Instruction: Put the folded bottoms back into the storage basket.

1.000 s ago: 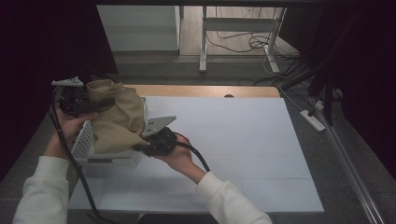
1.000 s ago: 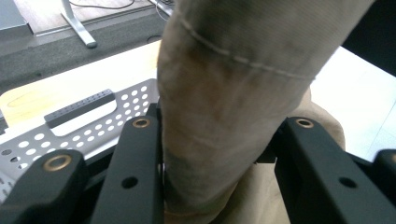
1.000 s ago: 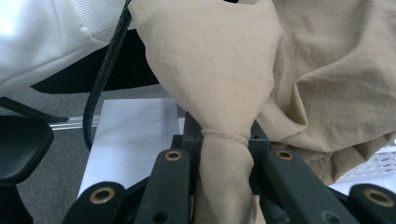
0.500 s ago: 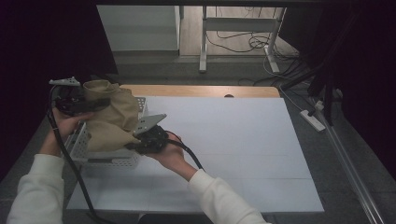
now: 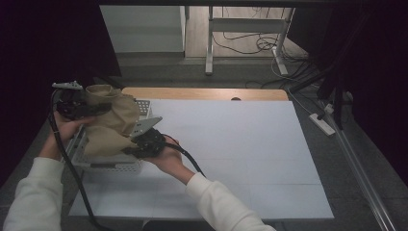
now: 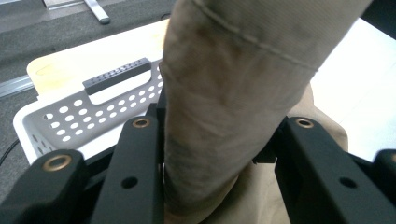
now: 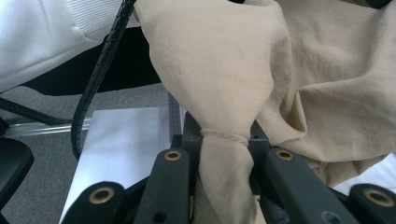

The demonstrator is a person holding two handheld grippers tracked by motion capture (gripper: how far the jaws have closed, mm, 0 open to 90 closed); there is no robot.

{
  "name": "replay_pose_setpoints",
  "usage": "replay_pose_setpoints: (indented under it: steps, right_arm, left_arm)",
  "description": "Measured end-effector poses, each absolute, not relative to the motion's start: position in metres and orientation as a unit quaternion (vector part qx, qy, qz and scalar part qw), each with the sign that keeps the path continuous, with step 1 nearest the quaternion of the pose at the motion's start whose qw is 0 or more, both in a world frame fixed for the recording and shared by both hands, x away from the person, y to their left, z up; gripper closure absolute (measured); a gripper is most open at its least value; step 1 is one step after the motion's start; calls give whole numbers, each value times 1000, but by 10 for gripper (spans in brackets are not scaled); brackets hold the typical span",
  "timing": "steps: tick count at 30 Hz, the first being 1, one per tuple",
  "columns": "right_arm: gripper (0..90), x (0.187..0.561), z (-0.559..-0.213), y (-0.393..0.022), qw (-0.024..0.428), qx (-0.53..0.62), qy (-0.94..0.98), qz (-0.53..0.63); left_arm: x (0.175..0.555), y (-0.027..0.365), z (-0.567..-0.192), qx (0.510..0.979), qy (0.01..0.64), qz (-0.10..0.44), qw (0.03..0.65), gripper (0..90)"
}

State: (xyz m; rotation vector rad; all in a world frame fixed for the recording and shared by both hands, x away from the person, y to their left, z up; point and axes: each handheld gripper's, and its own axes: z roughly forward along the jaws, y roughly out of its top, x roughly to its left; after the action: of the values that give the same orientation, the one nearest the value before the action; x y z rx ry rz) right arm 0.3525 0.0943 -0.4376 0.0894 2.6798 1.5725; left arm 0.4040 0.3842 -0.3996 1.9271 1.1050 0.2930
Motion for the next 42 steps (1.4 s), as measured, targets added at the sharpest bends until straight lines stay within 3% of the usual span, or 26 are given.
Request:
replay_pose_setpoints:
  steps: [28,29,30,32,33,36,42]
  right_arm:
    - [757,359,-444,104,11,35,866,499]
    - [729,359,-445,105,12,38,865,500]
    - [645,360,-445,105,11,39,865,500]
    - [408,360,-447,109,20,50,870,490]
    - [371,359,-448,109,27,58,871,486]
    - [315,360,-446,103,18,75,863,500]
    - [313,362,-440,85,25,80,857,508]
  left_arm:
    - [421,384,-414,779,455,100,420,619]
    - [423,384,-416,777,460,103,416,601]
    - [426,382,-418,774,474,110,406,548]
    - [432,380,-420,762,503,134,386,343]
    - [433,380,-420,758,509,138,383,287]
    - [434,377,-418,757,512,150,378,262]
    - [430,369,-414,763,500,141,384,271]
